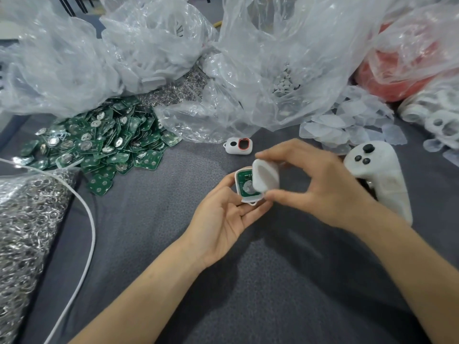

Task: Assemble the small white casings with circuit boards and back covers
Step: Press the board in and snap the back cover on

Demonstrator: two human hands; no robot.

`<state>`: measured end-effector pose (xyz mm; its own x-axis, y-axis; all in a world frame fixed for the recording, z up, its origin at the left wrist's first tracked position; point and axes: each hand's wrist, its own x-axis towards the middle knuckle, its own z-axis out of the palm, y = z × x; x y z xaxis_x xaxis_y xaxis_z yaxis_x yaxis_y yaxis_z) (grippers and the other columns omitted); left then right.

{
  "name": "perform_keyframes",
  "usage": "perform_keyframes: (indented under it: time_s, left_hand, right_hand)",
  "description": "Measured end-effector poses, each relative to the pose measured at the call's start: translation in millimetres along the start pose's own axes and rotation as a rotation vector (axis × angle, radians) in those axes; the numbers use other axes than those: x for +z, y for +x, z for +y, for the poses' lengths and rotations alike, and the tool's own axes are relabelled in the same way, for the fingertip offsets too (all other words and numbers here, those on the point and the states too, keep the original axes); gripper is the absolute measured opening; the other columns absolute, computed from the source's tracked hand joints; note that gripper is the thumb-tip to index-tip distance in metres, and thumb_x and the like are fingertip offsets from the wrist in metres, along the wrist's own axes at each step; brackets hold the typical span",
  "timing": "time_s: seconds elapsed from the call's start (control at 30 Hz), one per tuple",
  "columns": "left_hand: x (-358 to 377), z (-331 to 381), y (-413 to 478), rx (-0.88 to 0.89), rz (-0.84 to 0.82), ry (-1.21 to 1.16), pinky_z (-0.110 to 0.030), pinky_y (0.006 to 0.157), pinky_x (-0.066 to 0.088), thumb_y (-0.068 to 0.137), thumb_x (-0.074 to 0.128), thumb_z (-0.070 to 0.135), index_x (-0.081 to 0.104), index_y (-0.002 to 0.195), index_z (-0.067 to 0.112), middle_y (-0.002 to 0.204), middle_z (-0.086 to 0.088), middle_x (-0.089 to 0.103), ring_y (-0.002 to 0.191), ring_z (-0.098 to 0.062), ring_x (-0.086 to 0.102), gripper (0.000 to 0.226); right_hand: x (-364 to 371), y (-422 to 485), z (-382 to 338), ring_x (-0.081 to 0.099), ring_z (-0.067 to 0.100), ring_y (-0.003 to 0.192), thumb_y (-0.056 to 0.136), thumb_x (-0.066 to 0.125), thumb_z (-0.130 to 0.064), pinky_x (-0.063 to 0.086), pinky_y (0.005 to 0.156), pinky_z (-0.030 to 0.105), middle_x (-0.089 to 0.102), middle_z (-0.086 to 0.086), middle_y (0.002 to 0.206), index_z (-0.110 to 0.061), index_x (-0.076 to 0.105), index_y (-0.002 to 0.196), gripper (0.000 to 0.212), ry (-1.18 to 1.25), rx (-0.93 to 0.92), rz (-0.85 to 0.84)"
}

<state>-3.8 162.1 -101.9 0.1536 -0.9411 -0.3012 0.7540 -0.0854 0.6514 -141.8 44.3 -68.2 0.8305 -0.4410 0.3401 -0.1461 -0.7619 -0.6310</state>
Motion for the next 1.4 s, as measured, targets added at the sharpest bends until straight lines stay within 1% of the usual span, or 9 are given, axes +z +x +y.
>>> perform_keyframes:
  time_s: [0.3, 0.5, 0.7, 0.93, 1.0, 1.13, 1.2, 1.3, 1.4]
  left_hand:
    - [-1.3, 0.2, -1.9, -0.004, -0.047, -0.020, -0.037, 0.088, 0.056, 0.076, 0.048, 0.001, 0.052, 0.127, 0.002, 0.114, -0.025, 0.066, 0.109, -0.036, 0.064, 0.052]
    - [-5.7, -0.2, 0.1, -0.012, -0.080, -0.018, -0.035, 0.086, 0.056, 0.074, 0.043, -0.001, 0.055, 0.127, 0.003, 0.115, -0.026, 0.064, 0.107, -0.033, 0.065, 0.054]
    - [-5.4, -1.8, -2.0, 0.031, -0.074, 0.071, -0.033, 0.086, 0.055, 0.092, 0.047, 0.010, 0.048, 0.134, 0.003, 0.120, -0.025, 0.062, 0.108, -0.027, 0.065, 0.043]
    - [-4.6, -6.2, -1.9, 0.097, -0.066, 0.107, -0.032, 0.087, 0.055, 0.088, 0.048, 0.010, 0.048, 0.133, 0.008, 0.115, -0.015, 0.067, 0.110, -0.027, 0.065, 0.045]
    - [-4.0, -5.6, -1.9, 0.096, -0.074, 0.101, -0.031, 0.084, 0.056, 0.087, 0.048, 0.009, 0.049, 0.132, 0.008, 0.116, -0.015, 0.067, 0.106, -0.026, 0.067, 0.044]
    - [-2.5, -7.5, -2.6, 0.119, -0.094, 0.217, -0.028, 0.080, 0.057, 0.085, 0.049, 0.009, 0.047, 0.132, 0.017, 0.110, -0.011, 0.069, 0.097, -0.024, 0.070, 0.048]
    - [-2.4, -10.3, -4.1, 0.131, -0.110, 0.338, -0.028, 0.082, 0.056, 0.085, 0.048, 0.011, 0.037, 0.139, 0.024, 0.110, -0.009, 0.070, 0.100, -0.025, 0.069, 0.057]
    - [-3.3, -10.8, -5.3, 0.165, -0.138, 0.503, -0.026, 0.085, 0.054, 0.093, 0.040, 0.006, 0.022, 0.144, 0.031, 0.132, -0.012, 0.056, 0.103, -0.020, 0.068, 0.060]
    - [-3.4, -9.6, -6.5, 0.180, -0.163, 0.581, -0.026, 0.087, 0.053, 0.097, 0.035, -0.001, 0.019, 0.141, 0.037, 0.142, -0.008, 0.046, 0.105, -0.017, 0.067, 0.060]
  right_hand:
    - [21.3, 1.2, 0.6, 0.054, 0.014, 0.111, 0.074, 0.080, -0.012, 0.043, 0.096, 0.028, 0.059, -0.005, 0.118, -0.016, 0.065, 0.118, 0.046, -0.002, -0.003, -0.082]
    - [22.1, 1.2, 0.4, 0.055, 0.015, 0.112, 0.074, 0.080, -0.011, 0.044, 0.096, 0.028, 0.061, -0.003, 0.119, -0.015, 0.067, 0.115, 0.044, 0.047, 0.011, -0.077]
    - [21.3, 0.8, -1.1, 0.057, 0.005, 0.108, 0.074, 0.080, -0.014, 0.044, 0.094, 0.020, 0.062, -0.004, 0.116, -0.014, 0.069, 0.112, 0.039, 0.134, 0.057, -0.060]
    - [22.5, 0.2, 2.4, 0.057, 0.003, 0.108, 0.076, 0.079, -0.016, 0.044, 0.094, 0.017, 0.061, -0.006, 0.116, -0.016, 0.069, 0.111, 0.037, 0.126, 0.048, -0.063]
    - [22.8, -0.6, 3.5, 0.058, 0.004, 0.109, 0.074, 0.079, -0.021, 0.046, 0.093, 0.018, 0.062, -0.007, 0.116, -0.020, 0.069, 0.110, 0.037, 0.212, 0.110, -0.085]
    - [22.1, 0.7, 4.4, 0.067, 0.007, 0.092, 0.084, 0.066, -0.014, 0.054, 0.076, 0.020, 0.071, 0.001, 0.100, -0.022, 0.067, 0.111, 0.028, 0.708, 0.371, -0.029]
    - [20.8, 0.7, 8.0, 0.066, 0.010, 0.085, 0.085, 0.064, -0.010, 0.053, 0.073, 0.020, 0.071, 0.005, 0.092, -0.020, 0.066, 0.110, 0.027, 0.770, 0.443, 0.013]
    - [18.3, -0.4, 8.5, 0.068, 0.013, 0.086, 0.077, 0.067, -0.022, 0.054, 0.078, 0.024, 0.074, 0.004, 0.090, -0.012, 0.071, 0.097, 0.023, 0.779, 0.502, -0.027]
    - [16.0, -1.5, 6.0, 0.069, 0.009, 0.083, 0.078, 0.067, -0.020, 0.053, 0.071, 0.017, 0.074, 0.002, 0.085, -0.012, 0.073, 0.091, 0.017, 0.766, 0.484, -0.058]
